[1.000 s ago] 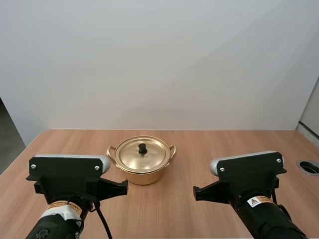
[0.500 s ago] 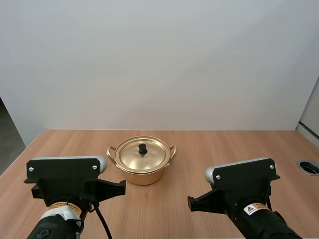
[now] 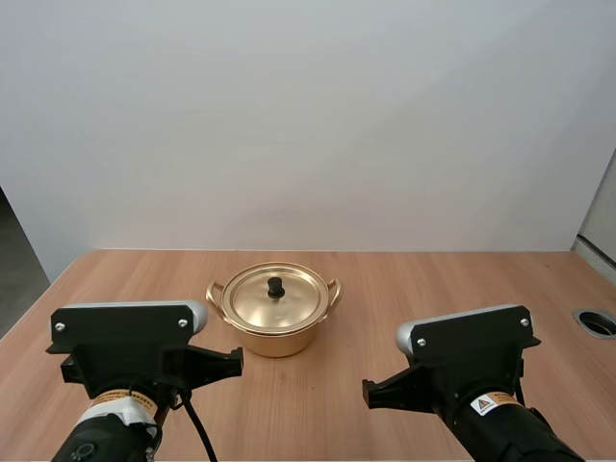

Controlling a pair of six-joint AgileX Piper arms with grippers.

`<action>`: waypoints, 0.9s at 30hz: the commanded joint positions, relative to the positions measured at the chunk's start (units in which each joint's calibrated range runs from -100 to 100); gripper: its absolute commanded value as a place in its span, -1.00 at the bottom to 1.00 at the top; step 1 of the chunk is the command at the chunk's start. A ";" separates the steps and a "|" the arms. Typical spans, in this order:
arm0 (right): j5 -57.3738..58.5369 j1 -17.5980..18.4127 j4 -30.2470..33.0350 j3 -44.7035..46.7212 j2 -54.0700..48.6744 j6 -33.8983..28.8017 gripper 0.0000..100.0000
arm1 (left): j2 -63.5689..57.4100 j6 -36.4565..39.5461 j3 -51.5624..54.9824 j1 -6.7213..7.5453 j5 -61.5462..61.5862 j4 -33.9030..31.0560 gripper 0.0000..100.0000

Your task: Open the pot, put the car inside, and close it

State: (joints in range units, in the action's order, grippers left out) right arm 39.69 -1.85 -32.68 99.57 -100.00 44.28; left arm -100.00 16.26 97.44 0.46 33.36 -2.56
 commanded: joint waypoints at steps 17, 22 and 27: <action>-7.45 0.09 23.72 0.43 0.00 -20.21 -1.00 | 0.00 -0.03 -0.05 -0.02 -0.02 0.01 -1.00; -7.77 0.09 25.84 0.43 0.00 -22.29 -1.00 | 0.00 -0.03 -0.05 -0.02 -0.02 0.01 -1.00; -7.77 0.09 25.71 0.43 0.00 -22.29 -1.00 | 0.00 -0.03 -0.05 -0.02 -0.02 0.01 -1.00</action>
State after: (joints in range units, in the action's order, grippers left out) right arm 31.92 -1.77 -6.83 100.00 -100.00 23.06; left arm -100.00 16.26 97.44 0.46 33.36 -2.56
